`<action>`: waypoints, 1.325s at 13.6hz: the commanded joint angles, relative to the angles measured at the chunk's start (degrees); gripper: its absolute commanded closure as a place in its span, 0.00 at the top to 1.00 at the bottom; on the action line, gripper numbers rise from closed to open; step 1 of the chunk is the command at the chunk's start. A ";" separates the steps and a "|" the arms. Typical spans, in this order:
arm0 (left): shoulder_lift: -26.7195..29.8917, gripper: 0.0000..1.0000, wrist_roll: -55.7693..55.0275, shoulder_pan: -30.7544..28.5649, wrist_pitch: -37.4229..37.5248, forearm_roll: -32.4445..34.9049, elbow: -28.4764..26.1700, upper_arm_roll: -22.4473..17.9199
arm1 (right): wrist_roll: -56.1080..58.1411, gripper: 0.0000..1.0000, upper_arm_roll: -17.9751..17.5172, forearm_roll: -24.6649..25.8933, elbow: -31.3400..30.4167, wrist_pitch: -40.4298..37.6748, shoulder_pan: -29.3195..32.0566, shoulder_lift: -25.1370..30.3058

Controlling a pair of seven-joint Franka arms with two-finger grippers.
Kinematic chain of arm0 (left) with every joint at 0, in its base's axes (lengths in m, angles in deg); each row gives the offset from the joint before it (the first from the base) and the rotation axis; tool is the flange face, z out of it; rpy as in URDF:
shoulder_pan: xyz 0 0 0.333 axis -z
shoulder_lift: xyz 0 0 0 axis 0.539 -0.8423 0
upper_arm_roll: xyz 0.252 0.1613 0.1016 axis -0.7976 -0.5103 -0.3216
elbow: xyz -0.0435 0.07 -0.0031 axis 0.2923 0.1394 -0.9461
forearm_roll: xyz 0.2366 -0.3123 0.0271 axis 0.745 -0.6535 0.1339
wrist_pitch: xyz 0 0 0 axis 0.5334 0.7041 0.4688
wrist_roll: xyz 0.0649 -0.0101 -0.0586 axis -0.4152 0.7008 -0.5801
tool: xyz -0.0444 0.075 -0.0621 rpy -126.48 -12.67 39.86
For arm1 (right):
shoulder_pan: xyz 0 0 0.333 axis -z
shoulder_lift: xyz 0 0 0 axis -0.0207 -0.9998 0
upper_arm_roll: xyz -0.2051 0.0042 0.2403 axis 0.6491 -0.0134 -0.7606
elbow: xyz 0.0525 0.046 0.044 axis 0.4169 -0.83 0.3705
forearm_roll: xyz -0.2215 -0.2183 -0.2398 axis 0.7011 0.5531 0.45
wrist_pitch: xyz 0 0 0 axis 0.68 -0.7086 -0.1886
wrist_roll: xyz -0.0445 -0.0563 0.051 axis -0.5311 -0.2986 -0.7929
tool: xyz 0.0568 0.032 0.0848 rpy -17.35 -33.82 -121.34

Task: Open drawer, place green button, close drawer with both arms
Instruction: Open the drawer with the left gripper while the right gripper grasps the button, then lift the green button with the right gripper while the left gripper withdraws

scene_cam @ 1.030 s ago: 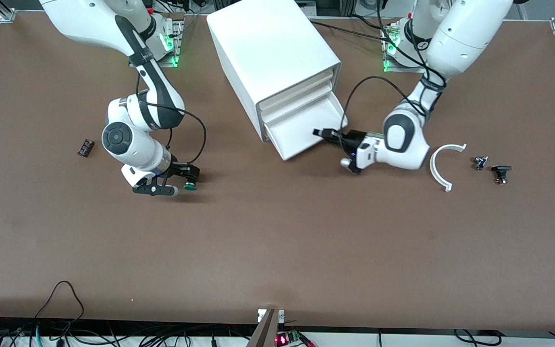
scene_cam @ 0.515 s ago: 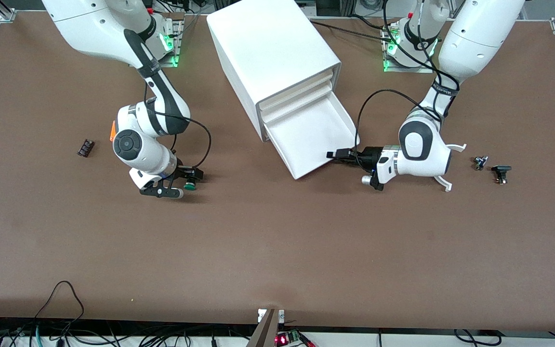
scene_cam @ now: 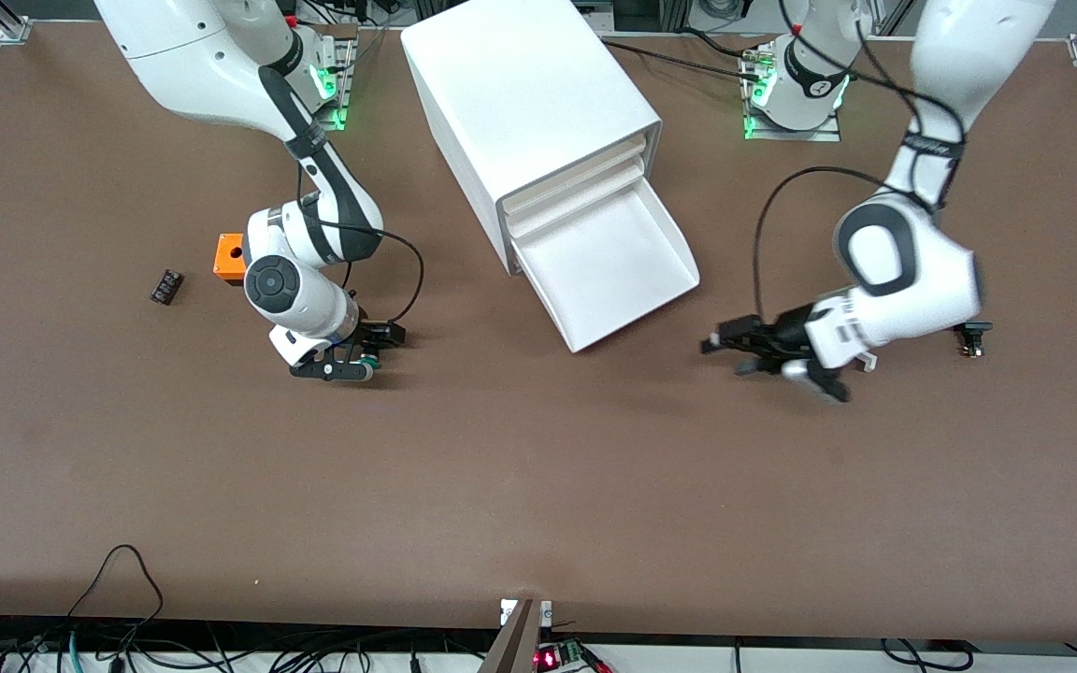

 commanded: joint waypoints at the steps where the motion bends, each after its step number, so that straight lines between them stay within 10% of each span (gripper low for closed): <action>1: 3.29 1.00 0.08 -0.69 -2.45 1.40 -1.61 0.37 | -1.07 0.97 -0.12 1.12 -2.32 1.48 -0.08 0.96; 5: 9.00 1.00 0.17 -3.59 1.57 14.60 0.13 -2.69 | -0.98 0.54 -0.12 1.03 -2.23 1.31 -0.08 1.05; 10: 9.81 1.00 -0.53 -3.68 21.16 43.00 15.85 -5.96 | -0.28 0.26 -1.00 1.30 -0.92 1.31 -0.08 1.05; 18: 10.95 1.00 -21.60 -3.50 42.72 59.41 27.74 -5.87 | 1.39 0.22 -1.09 9.63 5.83 -4.56 0.01 6.06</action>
